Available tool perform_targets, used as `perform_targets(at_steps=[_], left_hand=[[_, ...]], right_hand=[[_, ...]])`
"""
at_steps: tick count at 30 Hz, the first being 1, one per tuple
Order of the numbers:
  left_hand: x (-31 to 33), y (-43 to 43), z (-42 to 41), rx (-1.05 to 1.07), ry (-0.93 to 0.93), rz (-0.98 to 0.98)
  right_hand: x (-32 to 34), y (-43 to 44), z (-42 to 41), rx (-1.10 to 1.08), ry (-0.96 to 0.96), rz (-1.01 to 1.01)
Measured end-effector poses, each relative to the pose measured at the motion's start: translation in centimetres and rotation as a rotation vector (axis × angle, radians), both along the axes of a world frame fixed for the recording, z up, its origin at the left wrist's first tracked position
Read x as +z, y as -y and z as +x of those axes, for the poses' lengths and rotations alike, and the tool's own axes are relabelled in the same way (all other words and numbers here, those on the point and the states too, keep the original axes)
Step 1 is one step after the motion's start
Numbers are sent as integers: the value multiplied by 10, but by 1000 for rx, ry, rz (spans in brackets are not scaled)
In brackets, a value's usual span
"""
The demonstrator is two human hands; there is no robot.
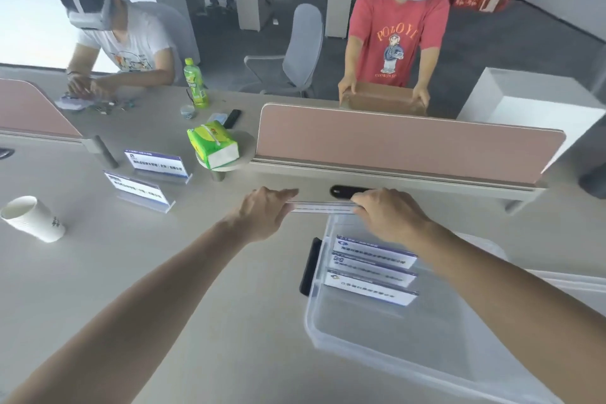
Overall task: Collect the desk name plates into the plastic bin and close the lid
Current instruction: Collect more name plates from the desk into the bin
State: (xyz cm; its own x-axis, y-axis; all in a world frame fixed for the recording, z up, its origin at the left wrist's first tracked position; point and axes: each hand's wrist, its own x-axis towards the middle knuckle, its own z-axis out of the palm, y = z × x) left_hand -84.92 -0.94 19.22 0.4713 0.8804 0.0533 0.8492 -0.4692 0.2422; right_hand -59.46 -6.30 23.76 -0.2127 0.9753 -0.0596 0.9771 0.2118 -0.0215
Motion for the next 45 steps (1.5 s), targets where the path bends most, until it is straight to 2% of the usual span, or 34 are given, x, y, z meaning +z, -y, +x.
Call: perform_targets(at_steps=[5,15,20,25,27,30,34,36,39,45], left_hand=[[10,50,46,-82,-28,39],[23,121,115,-138,-219,-80],[26,120,129,-213,-271,-210],[19,116,120,-224,-143,-469],[12,113,113,-205,-79,-475],[4,103,112,-144,-55,-336],[-8,93,115,62,27,-256],[-18,85,105,172,-26,-242],[-33,74,84,303,-144,-300],[-57,72,90,412,-118,-454]], right_hand=[[-2,61,50,-17,-37,-6],[-31,135,118,-97,-130,-68],[-30,153,128,-95,-202,-149],[-26,161,122,-126,-62,-244],[-28,162,118,-155,-4,-280],[-33,159,109,-185,34,-319],[-58,148,98,-179,15,-375],[-74,142,97,-162,-7,-406],[-100,132,101,-164,-84,-432],[-144,113,110,-123,-181,-445]])
